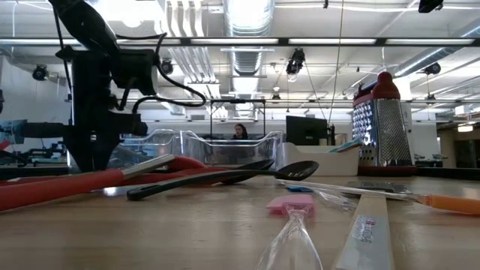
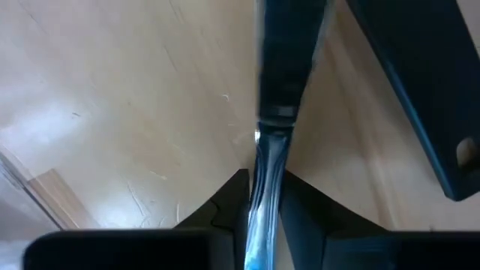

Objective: Pick & Place Kitchen Items
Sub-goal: Put the silver table knife into the white bin

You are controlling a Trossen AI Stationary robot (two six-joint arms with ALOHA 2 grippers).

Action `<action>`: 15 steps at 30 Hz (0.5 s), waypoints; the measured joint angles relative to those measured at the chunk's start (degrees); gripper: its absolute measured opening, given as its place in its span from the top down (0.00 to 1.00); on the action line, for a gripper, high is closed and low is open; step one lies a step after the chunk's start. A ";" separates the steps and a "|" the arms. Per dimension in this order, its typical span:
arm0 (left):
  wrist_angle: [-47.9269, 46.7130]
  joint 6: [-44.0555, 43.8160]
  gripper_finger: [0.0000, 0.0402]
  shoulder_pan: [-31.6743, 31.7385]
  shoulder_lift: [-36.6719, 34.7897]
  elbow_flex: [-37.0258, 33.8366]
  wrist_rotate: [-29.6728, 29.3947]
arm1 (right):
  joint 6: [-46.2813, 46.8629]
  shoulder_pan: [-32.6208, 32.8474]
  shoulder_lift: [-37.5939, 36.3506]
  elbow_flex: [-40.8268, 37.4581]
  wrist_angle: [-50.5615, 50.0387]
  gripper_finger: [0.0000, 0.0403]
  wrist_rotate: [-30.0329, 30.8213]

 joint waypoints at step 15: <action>-15.97 -5.08 0.88 0.02 -7.38 11.88 -6.33 | 0.00 0.02 -0.02 0.00 0.00 0.92 0.00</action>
